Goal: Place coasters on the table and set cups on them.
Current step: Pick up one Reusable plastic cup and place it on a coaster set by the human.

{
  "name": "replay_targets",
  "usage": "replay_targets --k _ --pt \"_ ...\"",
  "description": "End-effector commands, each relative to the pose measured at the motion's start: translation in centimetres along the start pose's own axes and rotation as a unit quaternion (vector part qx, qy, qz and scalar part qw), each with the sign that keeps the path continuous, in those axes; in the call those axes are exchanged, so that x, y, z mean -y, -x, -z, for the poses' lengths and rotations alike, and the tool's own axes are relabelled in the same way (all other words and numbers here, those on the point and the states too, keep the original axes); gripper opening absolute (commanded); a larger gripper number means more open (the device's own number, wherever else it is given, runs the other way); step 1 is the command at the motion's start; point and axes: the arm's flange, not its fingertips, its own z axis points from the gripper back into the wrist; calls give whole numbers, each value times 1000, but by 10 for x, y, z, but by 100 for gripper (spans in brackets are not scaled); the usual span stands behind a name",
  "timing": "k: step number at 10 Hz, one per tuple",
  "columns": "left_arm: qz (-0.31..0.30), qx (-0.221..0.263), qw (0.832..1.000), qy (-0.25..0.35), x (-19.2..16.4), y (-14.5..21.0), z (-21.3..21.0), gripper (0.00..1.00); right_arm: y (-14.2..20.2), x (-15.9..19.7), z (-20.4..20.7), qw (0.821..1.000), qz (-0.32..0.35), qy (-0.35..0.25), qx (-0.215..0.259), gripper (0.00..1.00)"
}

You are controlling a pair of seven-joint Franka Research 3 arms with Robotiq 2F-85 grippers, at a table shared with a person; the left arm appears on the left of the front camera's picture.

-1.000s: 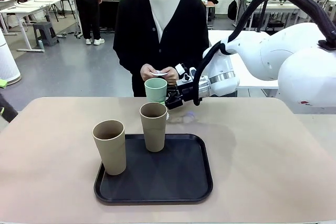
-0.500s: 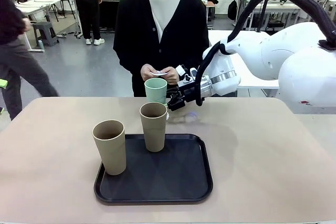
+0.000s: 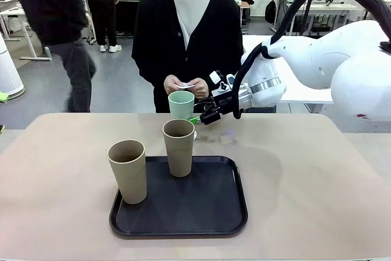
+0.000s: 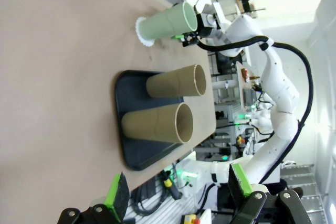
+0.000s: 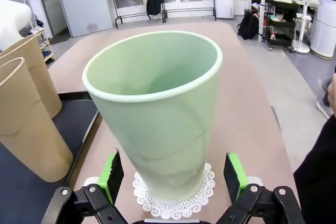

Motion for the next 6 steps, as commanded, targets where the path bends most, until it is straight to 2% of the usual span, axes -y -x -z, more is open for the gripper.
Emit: replay_targets --k 1,3,4,5,6 --pt "1 1 1000 4 0 1 -1 100 0 -10 -13 1000 15 4 -11 100" --pt "1 1 1000 4 0 1 -1 100 -3 -18 -36 998 33 35 -48 100" --pt "1 1 1000 4 0 1 -1 100 -14 -33 -59 990 63 78 -101 100" --pt "1 1 1000 4 0 1 -1 100 -35 -58 -87 972 93 131 -171 100" --pt "1 1 1000 4 0 1 -1 100 -72 -94 -114 943 129 187 -244 100"
